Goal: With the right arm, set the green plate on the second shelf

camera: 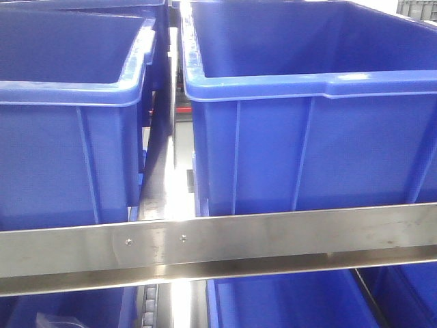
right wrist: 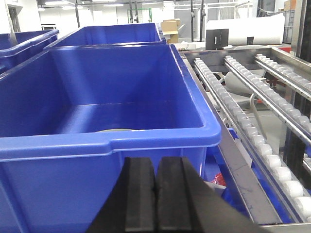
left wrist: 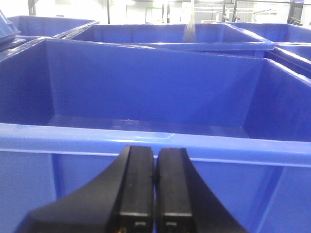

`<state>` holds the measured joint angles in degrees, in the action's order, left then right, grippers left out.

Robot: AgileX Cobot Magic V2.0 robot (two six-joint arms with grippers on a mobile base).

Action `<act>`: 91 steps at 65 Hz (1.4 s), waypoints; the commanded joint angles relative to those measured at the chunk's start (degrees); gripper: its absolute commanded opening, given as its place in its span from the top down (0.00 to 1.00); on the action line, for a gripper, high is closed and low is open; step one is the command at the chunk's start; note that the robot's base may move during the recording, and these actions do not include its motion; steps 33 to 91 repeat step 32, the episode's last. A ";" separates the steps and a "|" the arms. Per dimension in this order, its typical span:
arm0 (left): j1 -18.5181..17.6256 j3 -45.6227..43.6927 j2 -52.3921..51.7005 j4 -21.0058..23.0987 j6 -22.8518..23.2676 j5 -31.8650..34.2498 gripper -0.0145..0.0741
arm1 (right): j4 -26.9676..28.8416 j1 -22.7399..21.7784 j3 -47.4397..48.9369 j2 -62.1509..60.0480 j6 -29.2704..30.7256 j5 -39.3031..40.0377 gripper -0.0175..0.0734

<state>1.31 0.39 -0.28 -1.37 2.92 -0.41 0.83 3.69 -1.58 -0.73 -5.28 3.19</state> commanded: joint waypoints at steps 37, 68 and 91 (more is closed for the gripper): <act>0.02 2.40 -0.56 0.41 0.36 4.58 0.69 | -0.83 -0.20 1.00 -1.00 -0.06 5.31 0.75; 0.02 2.40 -0.56 0.41 0.36 4.58 0.69 | -0.83 -0.20 1.00 -1.00 -0.06 5.31 0.75; 0.02 2.40 -0.56 0.41 0.36 4.58 0.69 | -0.83 -0.20 1.00 -1.00 -0.06 5.31 0.75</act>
